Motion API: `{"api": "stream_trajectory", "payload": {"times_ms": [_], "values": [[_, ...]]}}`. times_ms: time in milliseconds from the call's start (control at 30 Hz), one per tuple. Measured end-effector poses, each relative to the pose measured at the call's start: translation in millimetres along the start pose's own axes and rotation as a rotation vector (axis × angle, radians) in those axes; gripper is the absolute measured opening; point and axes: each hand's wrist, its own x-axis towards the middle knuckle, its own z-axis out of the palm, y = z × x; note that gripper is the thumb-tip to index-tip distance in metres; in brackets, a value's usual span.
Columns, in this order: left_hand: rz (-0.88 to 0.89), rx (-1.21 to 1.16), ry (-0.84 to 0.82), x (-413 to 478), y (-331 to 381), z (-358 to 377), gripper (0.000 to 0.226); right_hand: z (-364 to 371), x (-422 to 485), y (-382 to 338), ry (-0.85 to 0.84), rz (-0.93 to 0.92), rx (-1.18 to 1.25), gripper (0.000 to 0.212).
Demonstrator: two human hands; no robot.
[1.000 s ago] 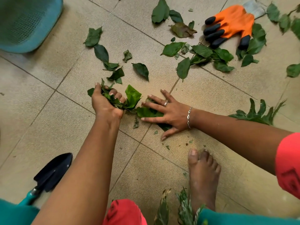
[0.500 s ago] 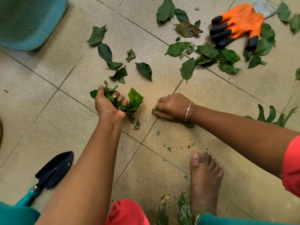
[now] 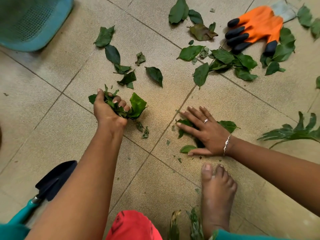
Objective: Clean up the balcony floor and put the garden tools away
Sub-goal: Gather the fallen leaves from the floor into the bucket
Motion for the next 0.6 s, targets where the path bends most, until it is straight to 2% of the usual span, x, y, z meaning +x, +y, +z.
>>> {"api": "stream_trajectory", "payload": {"times_ms": [67, 233, 333, 433, 533, 600], "values": [[0.002, 0.002, -0.001, 0, 0, 0, 0.042, 0, 12, 1, -0.046, -0.052, -0.069, 0.082], [0.036, -0.025, 0.025, 0, 8, -1, 0.044, 0, 64, -9, 0.005, -0.358, -0.046, 0.074], [0.089, -0.053, 0.052, 2, 22, -1, 0.044, -4, 101, -23, 0.023, -0.446, -0.077, 0.074], [0.121, -0.079, 0.065, 3, 32, 0, 0.043, -2, 125, -35, -0.031, -0.592, -0.124, 0.069], [0.124, -0.092, 0.069, 4, 33, 0, 0.044, 1, 129, -38, 0.008, -0.704, -0.114, 0.052], [0.12, -0.091, 0.073, 4, 31, -2, 0.044, 2, 125, -36, 0.097, -0.726, -0.046, 0.029]]}}
